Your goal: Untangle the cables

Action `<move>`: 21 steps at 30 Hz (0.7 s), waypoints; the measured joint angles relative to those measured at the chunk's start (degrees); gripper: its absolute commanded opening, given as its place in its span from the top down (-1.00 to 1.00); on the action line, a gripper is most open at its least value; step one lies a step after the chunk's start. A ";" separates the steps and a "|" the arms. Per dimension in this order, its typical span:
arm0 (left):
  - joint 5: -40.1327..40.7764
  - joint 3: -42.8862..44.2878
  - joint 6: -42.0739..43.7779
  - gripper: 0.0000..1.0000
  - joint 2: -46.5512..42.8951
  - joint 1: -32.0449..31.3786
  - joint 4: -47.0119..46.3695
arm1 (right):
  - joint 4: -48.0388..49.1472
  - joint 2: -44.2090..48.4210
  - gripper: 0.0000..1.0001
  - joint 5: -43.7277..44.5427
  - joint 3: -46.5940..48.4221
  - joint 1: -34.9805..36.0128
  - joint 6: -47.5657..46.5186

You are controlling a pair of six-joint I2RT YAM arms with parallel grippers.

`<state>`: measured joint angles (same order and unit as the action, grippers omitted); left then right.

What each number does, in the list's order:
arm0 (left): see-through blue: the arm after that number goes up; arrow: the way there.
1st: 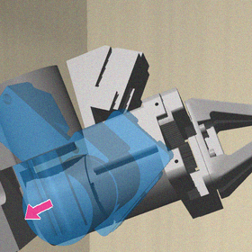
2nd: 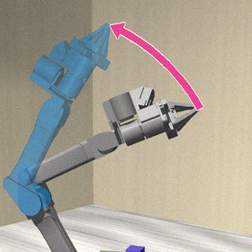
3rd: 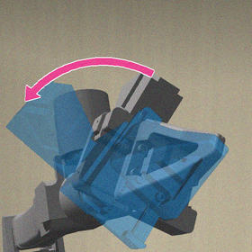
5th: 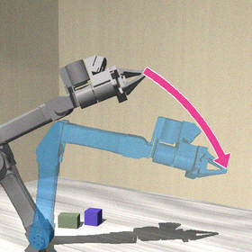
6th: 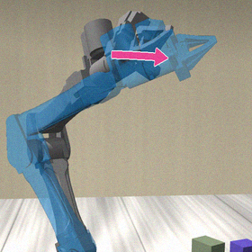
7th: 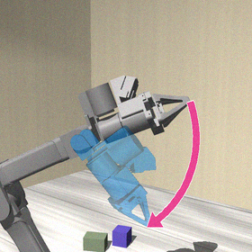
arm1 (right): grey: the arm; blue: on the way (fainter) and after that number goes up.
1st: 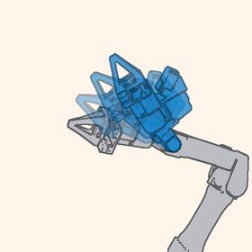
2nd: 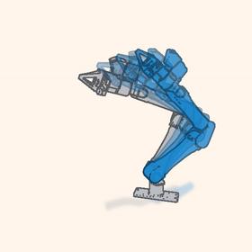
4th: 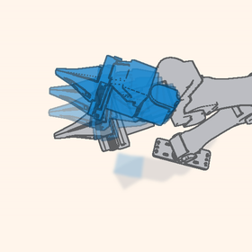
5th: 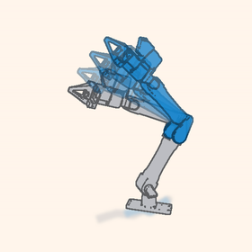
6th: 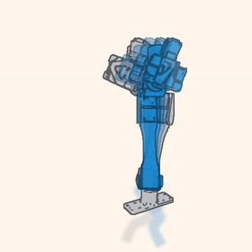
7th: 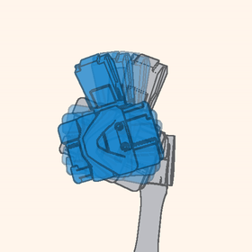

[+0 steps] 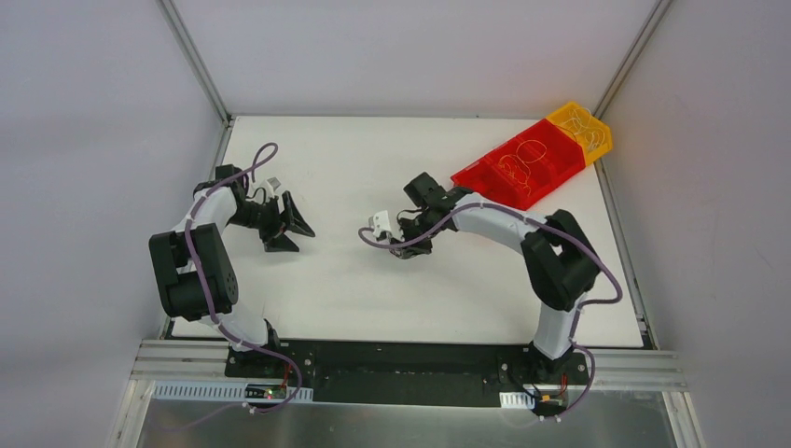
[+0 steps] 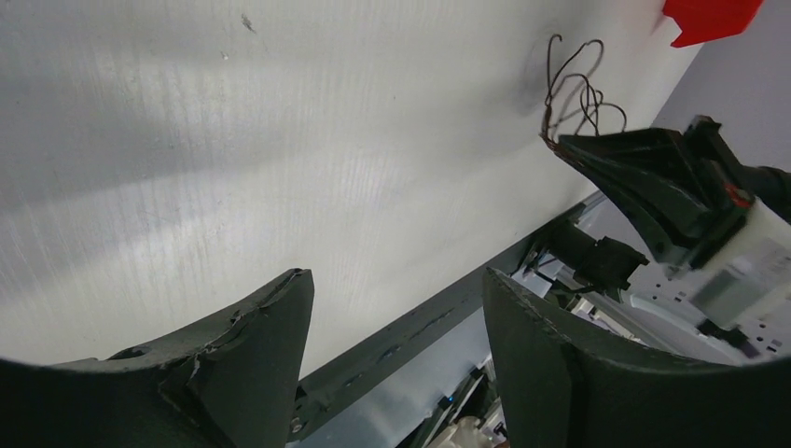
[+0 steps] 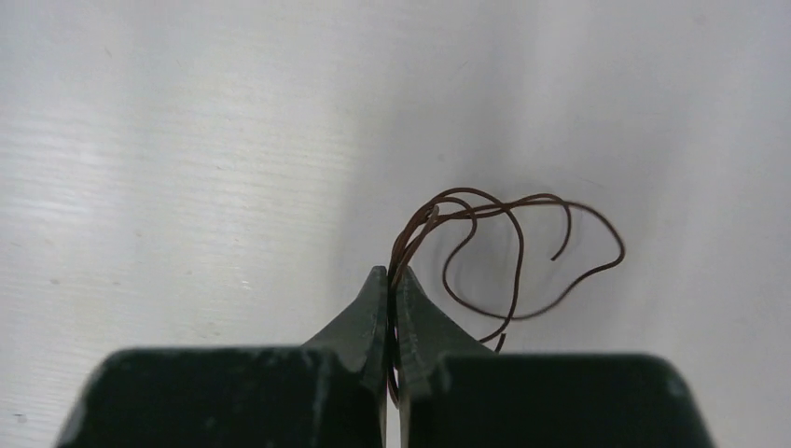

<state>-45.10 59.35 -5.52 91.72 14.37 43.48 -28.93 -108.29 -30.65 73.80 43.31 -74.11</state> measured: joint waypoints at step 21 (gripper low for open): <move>-7.34 6.38 -0.31 -0.98 2.38 -0.50 2.43 | -4.11 18.10 1.00 -11.50 12.04 -33.44 63.04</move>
<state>-52.45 65.73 -5.82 94.11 13.87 45.91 -33.04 -90.19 -42.15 85.84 9.87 -11.07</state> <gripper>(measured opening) 0.990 0.017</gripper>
